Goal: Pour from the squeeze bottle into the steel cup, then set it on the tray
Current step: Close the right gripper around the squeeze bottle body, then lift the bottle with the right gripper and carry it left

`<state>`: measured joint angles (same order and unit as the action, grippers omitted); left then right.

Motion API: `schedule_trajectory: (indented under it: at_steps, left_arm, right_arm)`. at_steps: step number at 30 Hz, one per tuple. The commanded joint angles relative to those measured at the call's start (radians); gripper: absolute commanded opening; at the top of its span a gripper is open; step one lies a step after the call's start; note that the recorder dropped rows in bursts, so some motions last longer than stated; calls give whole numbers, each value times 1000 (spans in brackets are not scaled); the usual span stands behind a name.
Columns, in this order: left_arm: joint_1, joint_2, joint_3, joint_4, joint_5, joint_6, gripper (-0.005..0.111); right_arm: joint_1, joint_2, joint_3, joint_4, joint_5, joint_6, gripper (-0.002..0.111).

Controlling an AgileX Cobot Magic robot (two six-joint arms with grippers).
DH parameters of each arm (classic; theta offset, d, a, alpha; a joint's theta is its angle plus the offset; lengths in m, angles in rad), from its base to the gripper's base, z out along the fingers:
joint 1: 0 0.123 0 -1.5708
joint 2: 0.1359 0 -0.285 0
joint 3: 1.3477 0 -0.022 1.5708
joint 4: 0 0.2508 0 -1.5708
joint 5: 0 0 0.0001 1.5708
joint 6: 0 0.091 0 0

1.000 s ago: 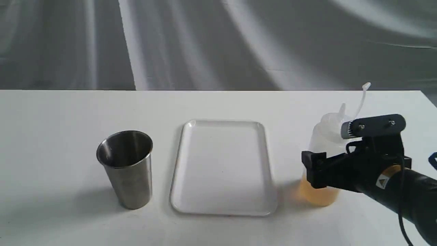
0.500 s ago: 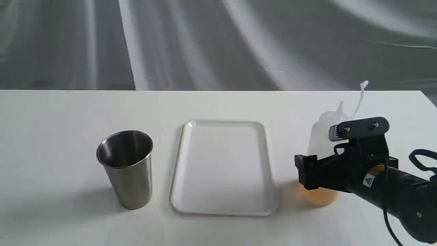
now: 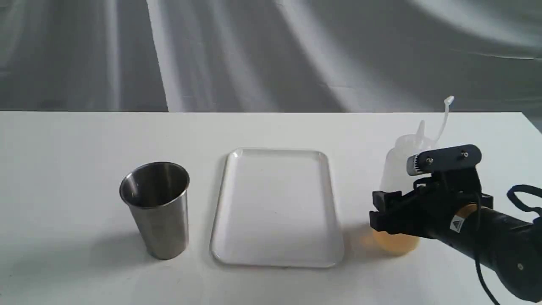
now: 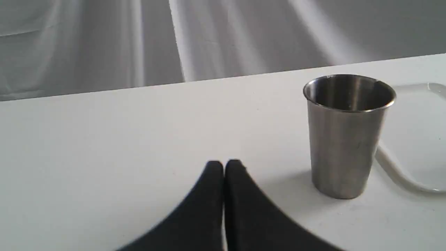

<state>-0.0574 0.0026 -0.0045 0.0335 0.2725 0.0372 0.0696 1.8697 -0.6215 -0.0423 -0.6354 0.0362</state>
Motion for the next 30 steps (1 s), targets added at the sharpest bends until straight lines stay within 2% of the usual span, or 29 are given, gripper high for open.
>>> schedule_trajectory:
  at_steps: [1, 17, 23, 30]
  left_arm:
    - [-6, -3, 4, -1, -7, -5, 0]
    - [-6, -3, 4, -1, -7, -2, 0]
    - [-6, -3, 4, -1, -7, -5, 0]
    - [-6, -3, 4, -1, -7, -3, 0]
  right_arm:
    - [2, -38, -4, -9, 17, -3, 11]
    - [0, -337, -12, -81, 325, -7, 10]
    - [0, -378, -168, -206, 666, 6, 10]
    - [72, -376, -361, -375, 899, 81, 10]
